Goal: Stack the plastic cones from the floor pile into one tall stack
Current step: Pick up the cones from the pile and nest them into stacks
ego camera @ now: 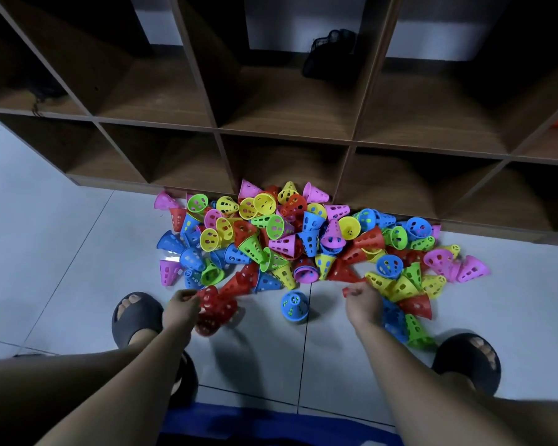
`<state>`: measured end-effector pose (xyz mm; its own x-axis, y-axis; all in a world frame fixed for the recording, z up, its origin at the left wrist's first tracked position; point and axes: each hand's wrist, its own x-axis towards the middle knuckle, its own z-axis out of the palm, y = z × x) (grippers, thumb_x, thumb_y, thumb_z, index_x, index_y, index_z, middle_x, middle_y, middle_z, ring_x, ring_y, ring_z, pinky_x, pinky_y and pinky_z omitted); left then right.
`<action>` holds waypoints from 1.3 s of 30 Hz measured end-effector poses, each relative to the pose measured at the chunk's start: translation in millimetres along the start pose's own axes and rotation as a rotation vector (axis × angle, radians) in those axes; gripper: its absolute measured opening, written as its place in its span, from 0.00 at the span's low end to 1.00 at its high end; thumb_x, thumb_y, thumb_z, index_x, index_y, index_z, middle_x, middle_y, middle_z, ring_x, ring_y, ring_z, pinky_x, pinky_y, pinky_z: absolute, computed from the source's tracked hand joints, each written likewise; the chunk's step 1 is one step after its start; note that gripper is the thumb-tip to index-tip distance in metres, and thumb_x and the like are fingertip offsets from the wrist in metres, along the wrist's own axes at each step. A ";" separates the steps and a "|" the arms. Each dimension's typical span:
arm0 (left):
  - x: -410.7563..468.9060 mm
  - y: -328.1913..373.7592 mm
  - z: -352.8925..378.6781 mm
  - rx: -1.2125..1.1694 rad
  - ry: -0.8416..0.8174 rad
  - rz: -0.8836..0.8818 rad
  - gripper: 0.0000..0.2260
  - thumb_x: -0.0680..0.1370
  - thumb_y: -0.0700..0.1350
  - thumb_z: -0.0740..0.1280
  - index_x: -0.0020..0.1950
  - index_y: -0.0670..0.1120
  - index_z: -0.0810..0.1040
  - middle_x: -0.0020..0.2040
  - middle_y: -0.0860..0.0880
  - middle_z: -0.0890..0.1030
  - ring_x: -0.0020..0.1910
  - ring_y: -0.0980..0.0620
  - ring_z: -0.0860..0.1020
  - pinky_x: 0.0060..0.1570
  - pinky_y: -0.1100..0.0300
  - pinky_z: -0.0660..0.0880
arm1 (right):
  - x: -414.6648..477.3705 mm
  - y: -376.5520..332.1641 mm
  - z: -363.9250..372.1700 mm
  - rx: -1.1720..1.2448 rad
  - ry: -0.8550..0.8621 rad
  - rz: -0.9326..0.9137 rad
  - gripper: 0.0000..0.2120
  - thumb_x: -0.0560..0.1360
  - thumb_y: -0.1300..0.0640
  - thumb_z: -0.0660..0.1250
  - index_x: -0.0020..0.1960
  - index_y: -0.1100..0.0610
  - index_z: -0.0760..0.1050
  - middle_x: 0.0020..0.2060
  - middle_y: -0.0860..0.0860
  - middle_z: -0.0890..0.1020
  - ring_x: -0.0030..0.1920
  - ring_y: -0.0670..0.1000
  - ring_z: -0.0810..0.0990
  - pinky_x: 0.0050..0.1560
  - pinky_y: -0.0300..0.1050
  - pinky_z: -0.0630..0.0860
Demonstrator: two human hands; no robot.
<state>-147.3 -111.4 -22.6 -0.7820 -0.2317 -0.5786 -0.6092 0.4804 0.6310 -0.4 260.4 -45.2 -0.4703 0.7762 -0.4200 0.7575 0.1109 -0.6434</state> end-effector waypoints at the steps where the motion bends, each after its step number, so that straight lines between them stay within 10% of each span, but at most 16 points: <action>1: 8.0 -2.5 -5.4 0.022 0.036 0.011 0.10 0.81 0.43 0.69 0.61 0.48 0.83 0.53 0.45 0.84 0.46 0.46 0.82 0.42 0.53 0.79 | 5.3 3.6 -3.8 -0.004 0.036 -0.025 0.13 0.76 0.67 0.66 0.43 0.52 0.82 0.51 0.52 0.81 0.48 0.56 0.81 0.50 0.45 0.76; 6: 43.8 -21.0 -21.6 0.194 0.143 0.007 0.09 0.76 0.46 0.69 0.54 0.54 0.85 0.58 0.42 0.79 0.43 0.42 0.83 0.36 0.55 0.79 | 19.6 24.2 -7.6 -0.078 0.012 -0.043 0.15 0.77 0.66 0.64 0.45 0.48 0.83 0.58 0.53 0.76 0.51 0.58 0.79 0.54 0.49 0.78; 12: 49.3 -33.9 -13.4 0.256 -0.026 -0.010 0.16 0.75 0.37 0.65 0.53 0.51 0.88 0.62 0.45 0.81 0.56 0.43 0.82 0.51 0.50 0.83 | 16.0 45.1 0.2 -0.096 -0.198 0.006 0.26 0.77 0.67 0.62 0.74 0.53 0.73 0.64 0.52 0.80 0.60 0.57 0.80 0.58 0.56 0.81; 19: 23.1 -32.5 -6.5 0.368 -0.169 -0.109 0.08 0.80 0.37 0.66 0.48 0.47 0.83 0.46 0.42 0.84 0.39 0.44 0.79 0.39 0.56 0.76 | 8.4 37.5 6.7 -0.051 -0.284 -0.059 0.20 0.81 0.65 0.64 0.70 0.53 0.79 0.73 0.54 0.71 0.68 0.58 0.74 0.66 0.54 0.76; 25: 8.2 -27.2 -2.3 0.472 -0.183 -0.111 0.07 0.78 0.39 0.67 0.43 0.45 0.83 0.42 0.45 0.84 0.36 0.48 0.79 0.38 0.60 0.74 | 4.6 31.9 6.4 -0.042 -0.286 0.014 0.15 0.82 0.60 0.62 0.67 0.53 0.79 0.53 0.55 0.81 0.51 0.57 0.79 0.50 0.49 0.77; 34: -17.5 12.0 3.6 -0.018 -0.051 -0.045 0.03 0.81 0.39 0.70 0.53 0.43 0.84 0.46 0.42 0.85 0.37 0.48 0.78 0.32 0.59 0.72 | -17.9 -8.7 -1.6 0.286 -0.071 0.103 0.07 0.78 0.61 0.71 0.45 0.50 0.83 0.47 0.52 0.87 0.46 0.54 0.85 0.41 0.46 0.79; 39: -44.5 34.8 31.2 -0.322 -0.147 -0.050 0.07 0.82 0.36 0.70 0.59 0.42 0.78 0.47 0.39 0.82 0.38 0.47 0.80 0.35 0.55 0.77 | -30.8 -31.5 -2.3 0.745 -0.228 0.276 0.08 0.79 0.68 0.70 0.56 0.60 0.80 0.43 0.58 0.86 0.35 0.51 0.82 0.31 0.41 0.75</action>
<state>-129.7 -58.0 9.0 -0.7370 -0.1125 -0.6665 -0.6750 0.1747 0.7169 -8.7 234.4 -10.6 -0.4518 0.5615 -0.6933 0.3986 -0.5682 -0.7199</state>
